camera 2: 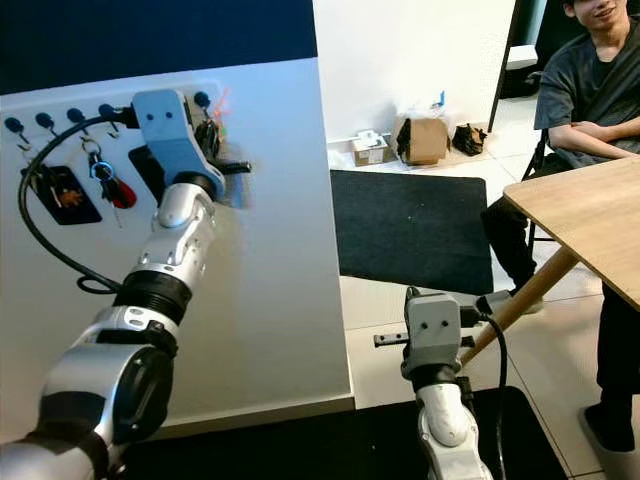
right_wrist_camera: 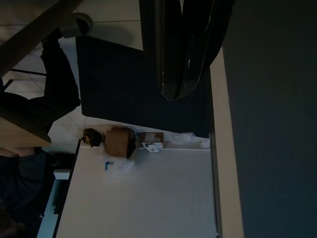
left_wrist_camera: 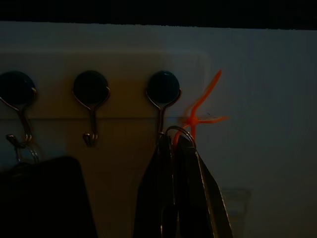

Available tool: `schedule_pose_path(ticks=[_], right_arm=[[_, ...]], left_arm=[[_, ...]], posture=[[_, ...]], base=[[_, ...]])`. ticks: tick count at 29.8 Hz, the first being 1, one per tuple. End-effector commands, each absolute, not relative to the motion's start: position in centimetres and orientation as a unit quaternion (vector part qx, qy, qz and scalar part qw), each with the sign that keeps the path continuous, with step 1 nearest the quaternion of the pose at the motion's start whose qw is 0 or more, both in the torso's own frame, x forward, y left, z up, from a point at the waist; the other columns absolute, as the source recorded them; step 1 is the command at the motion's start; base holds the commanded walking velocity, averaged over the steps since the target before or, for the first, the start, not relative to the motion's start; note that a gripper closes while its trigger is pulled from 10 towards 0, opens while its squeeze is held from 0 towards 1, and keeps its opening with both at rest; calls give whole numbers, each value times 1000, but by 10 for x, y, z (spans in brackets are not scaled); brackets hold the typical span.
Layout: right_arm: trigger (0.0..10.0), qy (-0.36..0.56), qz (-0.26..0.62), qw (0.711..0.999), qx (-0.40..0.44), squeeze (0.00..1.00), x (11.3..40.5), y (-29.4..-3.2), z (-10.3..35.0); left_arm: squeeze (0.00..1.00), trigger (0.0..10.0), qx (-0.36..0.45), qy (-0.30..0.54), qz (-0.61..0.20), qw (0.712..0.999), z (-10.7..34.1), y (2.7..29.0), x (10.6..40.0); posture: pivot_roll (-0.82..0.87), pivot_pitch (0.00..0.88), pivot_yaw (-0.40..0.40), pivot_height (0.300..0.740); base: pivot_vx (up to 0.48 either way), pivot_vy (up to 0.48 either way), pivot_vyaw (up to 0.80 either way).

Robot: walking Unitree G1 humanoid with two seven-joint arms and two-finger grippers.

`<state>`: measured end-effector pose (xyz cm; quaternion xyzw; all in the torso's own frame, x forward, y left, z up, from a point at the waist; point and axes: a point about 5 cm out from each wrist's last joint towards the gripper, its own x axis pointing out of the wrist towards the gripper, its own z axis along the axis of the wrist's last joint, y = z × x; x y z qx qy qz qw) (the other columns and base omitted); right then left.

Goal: Hang keys on a hook

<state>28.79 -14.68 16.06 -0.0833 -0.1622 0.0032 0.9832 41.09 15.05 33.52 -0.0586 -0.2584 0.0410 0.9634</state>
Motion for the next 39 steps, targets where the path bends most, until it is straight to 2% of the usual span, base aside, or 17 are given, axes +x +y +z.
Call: schedule_pose_path(ticks=[1,17,22,25,28,39], right_arm=[[10000,-153,7,985,-84,0,287,-145,157],[10000,-154,13,985,-83,0,289,-143,157],[10000,-154,13,985,-83,0,289,-143,157],[10000,-153,12,985,-83,0,288,-143,157],[10000,-153,14,985,-83,0,289,-143,157],[10000,-153,15,985,-82,0,290,-143,157]], left_arm=[[0,10000,-58,-261,96,959,334,180,409],[0,10000,-64,-290,104,949,340,191,403],[0,10000,-72,-322,78,941,351,190,396],[0,10000,-63,-342,25,937,360,182,391],[0,10000,-57,-348,5,936,364,179,389],[0,10000,-18,-332,11,943,358,175,392]], posture=[[-1,182,114,740],[4,175,108,740],[2,175,109,740],[5,174,109,740],[8,173,107,740],[10,176,107,740]], base=[[0,0,0],[0,0,0],[0,0,0],[0,0,0],[0,0,0],[0,0,0]])
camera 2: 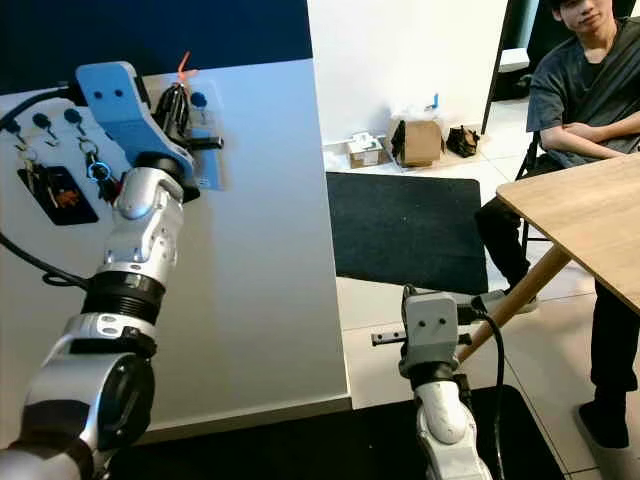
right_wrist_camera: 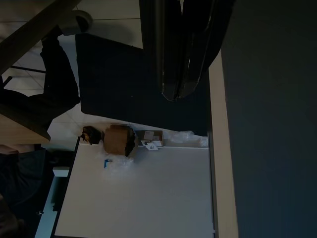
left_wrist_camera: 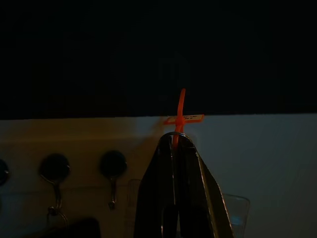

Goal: Hang keys on a hook

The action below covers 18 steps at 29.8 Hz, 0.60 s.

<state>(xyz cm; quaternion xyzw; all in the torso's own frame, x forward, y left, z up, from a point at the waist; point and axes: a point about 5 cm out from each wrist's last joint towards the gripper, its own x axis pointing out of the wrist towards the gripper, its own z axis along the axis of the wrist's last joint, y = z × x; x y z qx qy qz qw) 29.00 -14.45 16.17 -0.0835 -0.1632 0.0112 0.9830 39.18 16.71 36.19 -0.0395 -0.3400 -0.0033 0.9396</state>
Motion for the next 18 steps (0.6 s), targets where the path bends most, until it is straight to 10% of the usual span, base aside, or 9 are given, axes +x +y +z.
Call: schedule_pose_path(ticks=[1,18], right_arm=[[10000,-153,15,985,-82,0,290,-143,157],[10000,-151,12,985,-81,0,287,-142,156]], left_arm=[[0,10000,-4,-329,16,944,356,174,393],[0,10000,127,-283,99,945,347,172,405]], posture=[[9,178,108,740],[6,189,116,740]], base=[[0,0,0],[0,0,0]])
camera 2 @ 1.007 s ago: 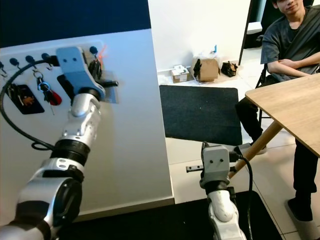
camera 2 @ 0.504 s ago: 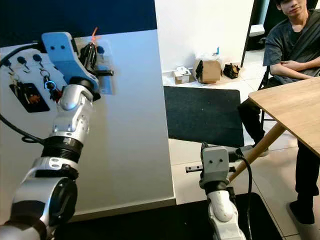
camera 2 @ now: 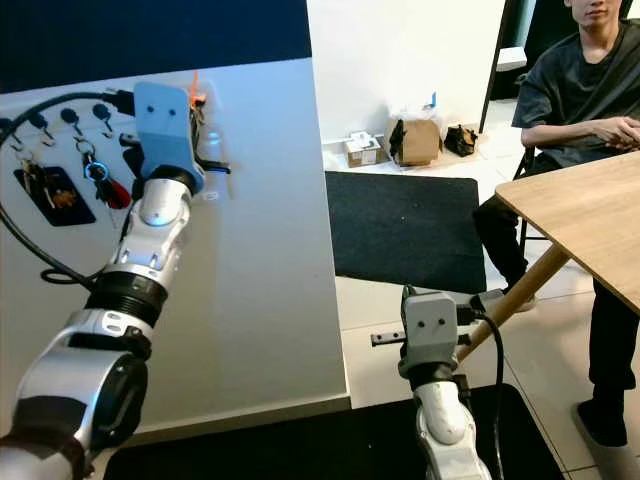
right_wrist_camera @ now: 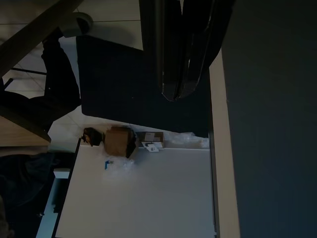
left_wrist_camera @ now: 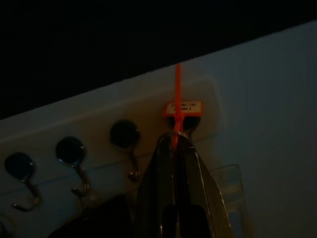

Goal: Hang keys on a hook

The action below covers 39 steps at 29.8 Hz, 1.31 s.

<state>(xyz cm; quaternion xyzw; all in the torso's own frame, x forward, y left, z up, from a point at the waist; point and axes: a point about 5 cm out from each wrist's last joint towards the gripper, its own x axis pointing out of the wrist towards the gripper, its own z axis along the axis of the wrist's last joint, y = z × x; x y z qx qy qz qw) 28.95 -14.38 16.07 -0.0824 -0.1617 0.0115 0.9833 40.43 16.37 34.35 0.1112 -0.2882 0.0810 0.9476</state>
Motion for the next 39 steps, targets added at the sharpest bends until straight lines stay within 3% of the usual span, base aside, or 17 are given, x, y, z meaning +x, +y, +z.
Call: schedule_pose_path(ticks=[1,22,39], right_arm=[[10000,-151,12,985,-81,0,287,-142,156],[10000,-150,12,985,-80,0,288,-142,156],[10000,-150,9,985,-80,0,287,-143,156]], left_arm=[[0,10000,127,-283,99,945,347,172,405],[0,10000,111,-277,-15,954,333,134,407],[0,10000,94,-272,51,956,333,158,408]], posture=[[6,189,116,740],[9,190,115,740],[6,190,117,740]], base=[[0,0,0],[0,0,0],[0,0,0]])
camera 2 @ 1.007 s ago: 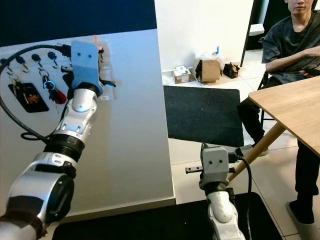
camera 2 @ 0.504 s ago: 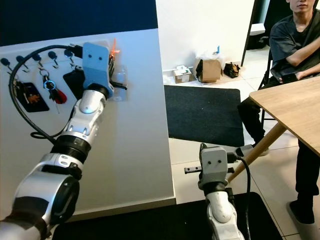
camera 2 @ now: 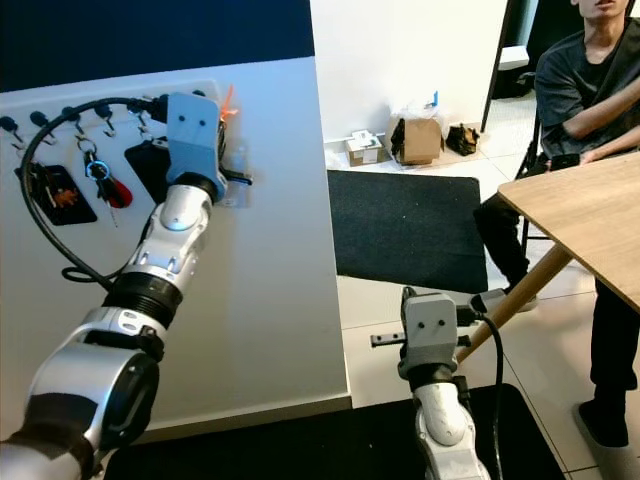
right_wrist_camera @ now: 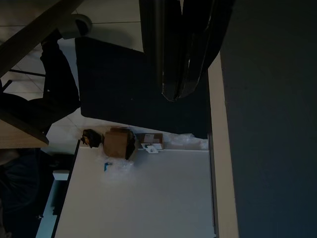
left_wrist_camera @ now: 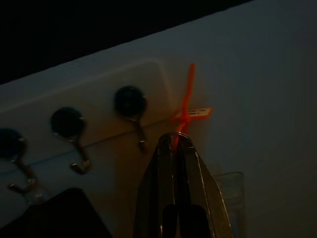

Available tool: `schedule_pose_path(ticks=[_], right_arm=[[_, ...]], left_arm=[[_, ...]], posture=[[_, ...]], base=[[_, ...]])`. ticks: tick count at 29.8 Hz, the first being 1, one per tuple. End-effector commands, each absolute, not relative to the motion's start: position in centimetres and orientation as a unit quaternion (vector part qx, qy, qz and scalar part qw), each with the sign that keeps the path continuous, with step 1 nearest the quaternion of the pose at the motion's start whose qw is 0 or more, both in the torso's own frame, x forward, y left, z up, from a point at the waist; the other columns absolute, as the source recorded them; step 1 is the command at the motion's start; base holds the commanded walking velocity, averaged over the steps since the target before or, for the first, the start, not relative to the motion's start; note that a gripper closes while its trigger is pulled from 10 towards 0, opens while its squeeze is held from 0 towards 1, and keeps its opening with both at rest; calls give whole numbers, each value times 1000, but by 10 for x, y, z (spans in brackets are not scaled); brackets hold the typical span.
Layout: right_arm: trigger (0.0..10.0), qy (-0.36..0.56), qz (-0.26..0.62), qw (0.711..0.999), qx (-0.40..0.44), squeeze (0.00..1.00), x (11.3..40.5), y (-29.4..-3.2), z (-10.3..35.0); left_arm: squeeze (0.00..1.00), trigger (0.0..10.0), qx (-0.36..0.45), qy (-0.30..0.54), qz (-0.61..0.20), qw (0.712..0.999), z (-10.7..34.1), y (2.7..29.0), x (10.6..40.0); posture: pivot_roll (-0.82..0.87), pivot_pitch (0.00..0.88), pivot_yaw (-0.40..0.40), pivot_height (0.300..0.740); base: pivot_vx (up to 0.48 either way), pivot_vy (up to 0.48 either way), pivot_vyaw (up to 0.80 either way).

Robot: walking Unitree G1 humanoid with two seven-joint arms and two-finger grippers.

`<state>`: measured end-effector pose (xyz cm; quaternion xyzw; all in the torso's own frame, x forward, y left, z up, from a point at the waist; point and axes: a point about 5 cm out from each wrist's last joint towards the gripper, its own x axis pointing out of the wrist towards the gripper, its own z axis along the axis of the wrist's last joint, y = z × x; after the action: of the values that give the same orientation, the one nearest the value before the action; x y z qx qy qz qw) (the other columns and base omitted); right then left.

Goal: Hang keys on a hook

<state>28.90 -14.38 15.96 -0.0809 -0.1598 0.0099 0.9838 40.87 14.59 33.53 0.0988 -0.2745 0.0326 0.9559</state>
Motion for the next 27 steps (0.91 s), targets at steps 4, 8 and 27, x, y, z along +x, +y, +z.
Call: schedule_pose_path(ticks=[4,8,27], right_arm=[[10000,-150,11,985,-81,0,288,-144,156],[10000,-150,12,985,-81,0,289,-143,156],[10000,-152,14,985,-82,0,289,-143,157]], left_arm=[[0,10000,51,-305,74,948,341,174,400],[0,10000,46,-310,88,945,341,181,398],[0,10000,21,-298,-10,954,339,149,401]], posture=[[11,191,109,740],[12,190,106,740],[2,183,111,740]], base=[[0,0,0],[0,0,0],[0,0,0]])
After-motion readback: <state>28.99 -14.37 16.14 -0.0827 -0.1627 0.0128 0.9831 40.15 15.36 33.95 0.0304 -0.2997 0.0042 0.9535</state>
